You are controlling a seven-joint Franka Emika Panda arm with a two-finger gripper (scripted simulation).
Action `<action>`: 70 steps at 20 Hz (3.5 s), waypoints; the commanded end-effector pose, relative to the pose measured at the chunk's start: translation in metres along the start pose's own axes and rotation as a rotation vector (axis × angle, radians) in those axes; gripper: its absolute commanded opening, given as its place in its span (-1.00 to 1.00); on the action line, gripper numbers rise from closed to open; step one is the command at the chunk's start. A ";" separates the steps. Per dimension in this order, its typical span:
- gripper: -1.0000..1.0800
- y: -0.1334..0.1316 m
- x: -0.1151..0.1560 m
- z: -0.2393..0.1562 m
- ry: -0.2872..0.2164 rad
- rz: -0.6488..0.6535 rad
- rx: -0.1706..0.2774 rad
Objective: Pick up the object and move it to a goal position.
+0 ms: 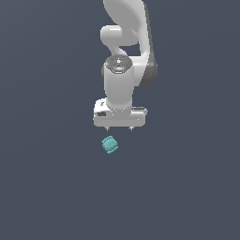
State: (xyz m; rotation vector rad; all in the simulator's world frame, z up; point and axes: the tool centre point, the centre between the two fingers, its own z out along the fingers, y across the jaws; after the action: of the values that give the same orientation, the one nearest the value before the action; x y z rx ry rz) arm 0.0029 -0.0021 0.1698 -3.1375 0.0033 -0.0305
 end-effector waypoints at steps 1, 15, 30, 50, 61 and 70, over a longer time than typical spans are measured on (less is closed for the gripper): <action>0.92 0.000 0.000 0.000 0.000 0.000 0.000; 0.92 -0.009 -0.001 -0.009 -0.001 -0.043 -0.025; 0.92 0.007 0.003 0.015 -0.009 -0.202 -0.022; 0.92 0.046 0.006 0.073 -0.020 -0.584 -0.001; 0.92 0.051 0.005 0.080 -0.020 -0.627 0.002; 0.92 0.051 0.003 0.115 -0.020 -0.630 0.002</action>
State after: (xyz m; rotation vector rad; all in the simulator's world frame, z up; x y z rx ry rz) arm 0.0091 -0.0523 0.0630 -2.9886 -0.9694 -0.0006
